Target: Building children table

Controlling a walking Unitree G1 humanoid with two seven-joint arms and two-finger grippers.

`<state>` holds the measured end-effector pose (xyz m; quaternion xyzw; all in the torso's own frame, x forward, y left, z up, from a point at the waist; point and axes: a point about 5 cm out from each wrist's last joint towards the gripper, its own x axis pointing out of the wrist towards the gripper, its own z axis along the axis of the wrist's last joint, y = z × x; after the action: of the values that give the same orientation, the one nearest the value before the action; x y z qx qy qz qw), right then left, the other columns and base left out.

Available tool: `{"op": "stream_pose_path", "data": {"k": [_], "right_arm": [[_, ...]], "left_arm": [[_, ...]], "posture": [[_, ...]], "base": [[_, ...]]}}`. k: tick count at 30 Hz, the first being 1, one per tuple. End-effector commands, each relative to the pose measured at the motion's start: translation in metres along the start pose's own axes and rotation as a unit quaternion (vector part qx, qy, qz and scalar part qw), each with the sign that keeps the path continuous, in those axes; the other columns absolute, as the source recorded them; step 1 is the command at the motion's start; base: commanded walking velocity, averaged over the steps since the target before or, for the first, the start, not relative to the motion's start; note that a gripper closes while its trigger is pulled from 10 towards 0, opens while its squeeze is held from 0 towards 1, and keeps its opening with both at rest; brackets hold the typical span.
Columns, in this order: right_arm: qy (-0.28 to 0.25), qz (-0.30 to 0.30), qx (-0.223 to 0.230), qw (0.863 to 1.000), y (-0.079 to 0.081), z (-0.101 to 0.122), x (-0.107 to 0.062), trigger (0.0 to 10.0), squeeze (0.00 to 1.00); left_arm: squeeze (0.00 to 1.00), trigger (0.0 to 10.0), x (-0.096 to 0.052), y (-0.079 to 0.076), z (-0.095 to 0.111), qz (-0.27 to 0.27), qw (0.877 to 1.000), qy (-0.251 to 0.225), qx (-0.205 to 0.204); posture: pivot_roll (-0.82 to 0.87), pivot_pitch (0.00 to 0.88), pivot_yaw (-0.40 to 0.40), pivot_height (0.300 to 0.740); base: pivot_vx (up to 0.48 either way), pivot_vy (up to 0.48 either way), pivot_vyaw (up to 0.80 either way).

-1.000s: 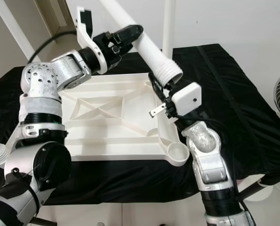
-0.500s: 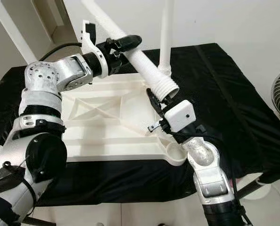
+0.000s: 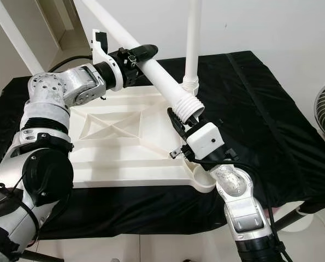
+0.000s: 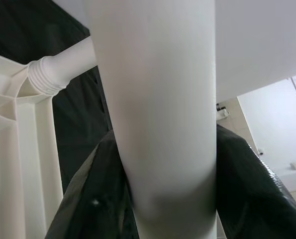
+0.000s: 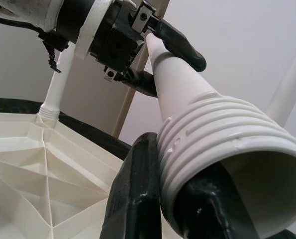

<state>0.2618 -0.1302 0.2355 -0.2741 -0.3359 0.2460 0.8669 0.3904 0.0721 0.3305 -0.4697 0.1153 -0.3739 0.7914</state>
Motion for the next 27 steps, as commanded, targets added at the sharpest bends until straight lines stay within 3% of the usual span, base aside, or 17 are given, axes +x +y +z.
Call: {"op": "stream_pose_path", "data": {"k": [1, 5, 6, 16, 19, 25, 27], "right_arm": [[0.007, 0.029, -0.012, 0.999, 0.010, -0.003, -0.002, 10.0, 0.00], [0.006, 0.021, -0.018, 1.000, 0.009, -0.004, -0.003, 10.0, 0.02], [0.003, 0.014, -0.017, 1.000, 0.009, -0.004, -0.004, 10.0, 1.00], [-0.012, -0.072, -0.022, 0.997, 0.008, -0.002, -0.016, 10.0, 1.00], [-0.013, -0.132, -0.028, 0.991, 0.018, 0.003, -0.030, 10.0, 1.00], [-0.012, -0.147, -0.039, 0.988, 0.024, 0.004, -0.035, 10.0, 1.00], [-0.003, -0.150, -0.055, 0.987, 0.033, 0.002, -0.044, 10.0, 1.00]], "left_arm": [[0.00, 0.0, -0.002, -0.010, 0.013, -0.005, 1.000, -0.018, 0.011], [0.00, 0.0, -0.002, -0.010, 0.014, -0.006, 1.000, -0.023, 0.002], [0.00, 0.0, -0.002, -0.009, 0.015, -0.007, 1.000, -0.024, -0.004], [0.00, 0.0, -0.003, -0.006, 0.018, -0.004, 0.999, -0.029, -0.024], [0.00, 0.0, -0.004, -0.007, 0.020, -0.006, 0.999, -0.030, -0.028], [0.00, 0.0, -0.004, -0.007, 0.022, -0.003, 0.999, -0.031, -0.030], [0.00, 0.0, -0.004, -0.009, 0.026, -0.004, 0.999, -0.037, -0.038]], "posture": [[-0.04, 0.110, 0.115, 0.740], [-0.04, 0.108, 0.117, 0.740], [-0.04, 0.108, 0.117, 0.740], [-0.03, 0.106, 0.123, 0.740], [-0.02, 0.108, 0.131, 0.740], [-0.02, 0.108, 0.135, 0.740], [-0.02, 0.111, 0.141, 0.740]], "base": [[0.000, 0.000, 0.00], [0.000, 0.000, 0.00], [0.000, 0.000, 0.00], [0.000, 0.000, 0.00], [0.000, 0.000, 0.00], [0.000, 0.000, 0.00], [0.000, 0.000, 0.00]]}}
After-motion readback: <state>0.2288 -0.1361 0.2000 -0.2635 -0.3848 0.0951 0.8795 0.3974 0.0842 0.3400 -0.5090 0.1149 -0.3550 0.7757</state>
